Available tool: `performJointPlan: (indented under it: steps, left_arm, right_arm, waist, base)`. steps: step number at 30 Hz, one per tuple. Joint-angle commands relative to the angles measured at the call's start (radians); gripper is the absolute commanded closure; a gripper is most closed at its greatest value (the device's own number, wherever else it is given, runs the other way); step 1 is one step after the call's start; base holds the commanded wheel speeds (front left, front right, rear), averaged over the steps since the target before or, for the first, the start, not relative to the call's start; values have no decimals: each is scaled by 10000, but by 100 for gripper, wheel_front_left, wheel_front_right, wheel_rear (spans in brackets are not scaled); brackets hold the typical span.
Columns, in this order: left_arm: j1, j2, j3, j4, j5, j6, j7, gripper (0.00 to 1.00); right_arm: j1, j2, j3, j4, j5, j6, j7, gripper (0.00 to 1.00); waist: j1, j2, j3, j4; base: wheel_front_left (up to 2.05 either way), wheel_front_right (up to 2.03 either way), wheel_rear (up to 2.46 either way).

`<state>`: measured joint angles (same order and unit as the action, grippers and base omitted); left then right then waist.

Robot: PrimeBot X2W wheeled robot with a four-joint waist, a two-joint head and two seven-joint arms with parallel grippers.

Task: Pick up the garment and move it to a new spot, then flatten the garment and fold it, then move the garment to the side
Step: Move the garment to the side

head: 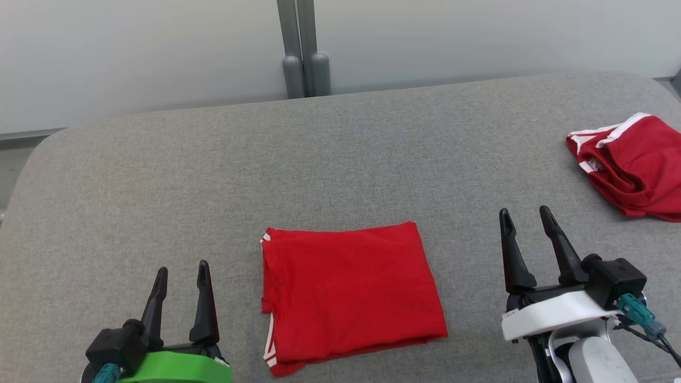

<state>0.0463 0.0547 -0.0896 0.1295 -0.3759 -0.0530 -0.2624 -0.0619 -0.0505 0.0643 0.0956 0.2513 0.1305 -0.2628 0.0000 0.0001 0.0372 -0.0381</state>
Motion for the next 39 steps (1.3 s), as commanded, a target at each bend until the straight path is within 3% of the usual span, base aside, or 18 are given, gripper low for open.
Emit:
performJointPlan:
  steps: [1,4,12,21,33,34,37,38,39]
  left_arm:
    - [78,-7,41,9,54,-68,-26,0]
    - [40,-16,16,28,57,-88,-26,0]
    - [-155,-28,-115,148,21,-137,-25,0]
    - [-378,-29,-327,179,-157,-74,-25,0]
    - [-426,-31,-399,172,-246,16,-25,0]
    - [-422,-31,-387,160,-251,28,-25,0]
    - [-427,-31,-346,127,-224,27,-25,0]
    - [-456,-31,-330,134,-190,-7,-24,0]
    - [-478,-31,-323,138,-168,-30,-24,0]
  right_arm:
    - [51,-3,-11,91,-108,4,-22,0]
    - [30,-5,-16,485,-273,4,41,0]
    - [-521,-766,850,1769,788,1,2638,0]
    - [-1427,-1235,1762,2713,2485,2,3614,0]
    - [-2207,-1570,2913,3964,3714,2,4387,0]
    - [-2269,-1576,2983,4042,3804,2,4392,45]
    - [-2474,-1584,3126,4267,3960,2,4306,79]
    - [-2572,-1588,3172,4345,3991,2,4217,95]
    - [-2666,-1596,3210,4396,4009,2,4158,100]
  waist:
    - [0,-1,11,15]
    - [0,-1,43,63]
    - [0,-1,298,479]
    - [0,-1,760,1164]
    - [0,-1,988,1669]
    - [0,-1,995,1660]
    - [0,-1,1029,1574]
    - [0,-1,1047,1528]
    - [0,-1,1062,1484]
  base:
    - [0,0,0]
    - [0,0,0]
    - [0,0,0]
    - [0,0,0]
    - [0,0,0]
    - [0,0,0]
    - [0,0,0]
    - [0,0,0]
    - [0,0,0]
